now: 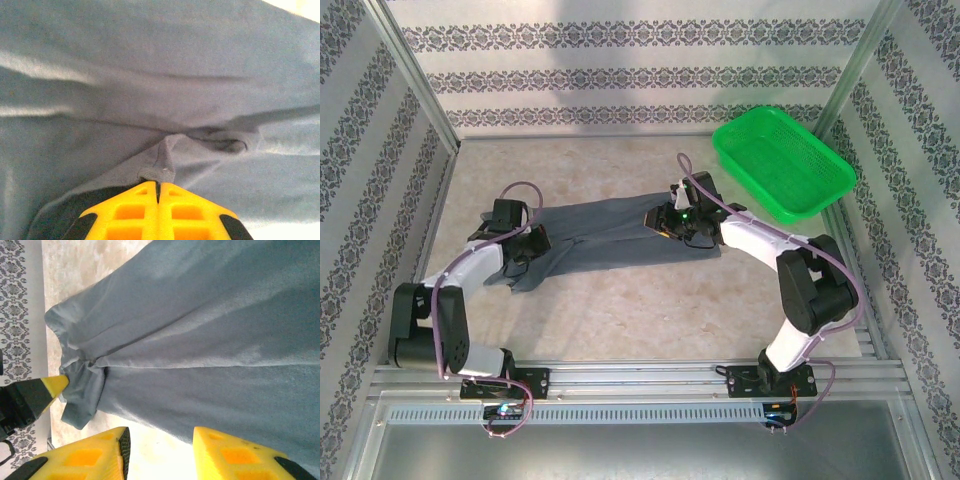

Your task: Fold and stack the t-shirts

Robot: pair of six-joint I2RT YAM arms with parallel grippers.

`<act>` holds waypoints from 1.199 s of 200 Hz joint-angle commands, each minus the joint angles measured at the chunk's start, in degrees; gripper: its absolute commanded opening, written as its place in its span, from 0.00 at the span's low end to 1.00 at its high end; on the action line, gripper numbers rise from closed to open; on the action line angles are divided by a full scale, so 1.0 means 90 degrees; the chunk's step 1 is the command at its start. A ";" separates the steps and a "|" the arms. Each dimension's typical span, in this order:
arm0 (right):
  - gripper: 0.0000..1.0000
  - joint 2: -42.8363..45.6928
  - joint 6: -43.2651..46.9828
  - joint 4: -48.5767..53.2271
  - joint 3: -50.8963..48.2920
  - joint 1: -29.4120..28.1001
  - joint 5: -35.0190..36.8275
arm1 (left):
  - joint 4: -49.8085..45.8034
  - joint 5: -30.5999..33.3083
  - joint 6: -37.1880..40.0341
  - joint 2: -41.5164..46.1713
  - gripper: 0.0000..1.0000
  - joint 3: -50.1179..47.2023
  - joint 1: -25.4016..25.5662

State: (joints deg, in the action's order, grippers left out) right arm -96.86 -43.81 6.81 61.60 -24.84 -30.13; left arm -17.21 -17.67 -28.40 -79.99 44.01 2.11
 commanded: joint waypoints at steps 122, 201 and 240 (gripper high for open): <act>0.38 0.0756 -0.0086 0.0065 -0.0918 0.0113 -0.0129 | 0.0075 0.0053 -0.2942 0.1600 0.00 -0.1329 0.1716; 0.38 0.0756 -0.0114 0.0013 -0.1202 0.0123 -0.0197 | 0.0830 0.0556 -0.4762 0.1284 0.19 -0.1760 0.2264; 0.38 0.0655 -0.0109 -0.0012 -0.1072 0.0116 -0.0155 | 0.0030 0.0587 -0.4847 0.2050 0.41 -0.1621 0.2295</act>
State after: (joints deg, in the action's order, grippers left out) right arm -90.91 -44.80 7.01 51.40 -24.40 -30.96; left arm -11.29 -14.50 -70.26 -67.57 27.42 22.09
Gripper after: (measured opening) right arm 0.383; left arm 0.358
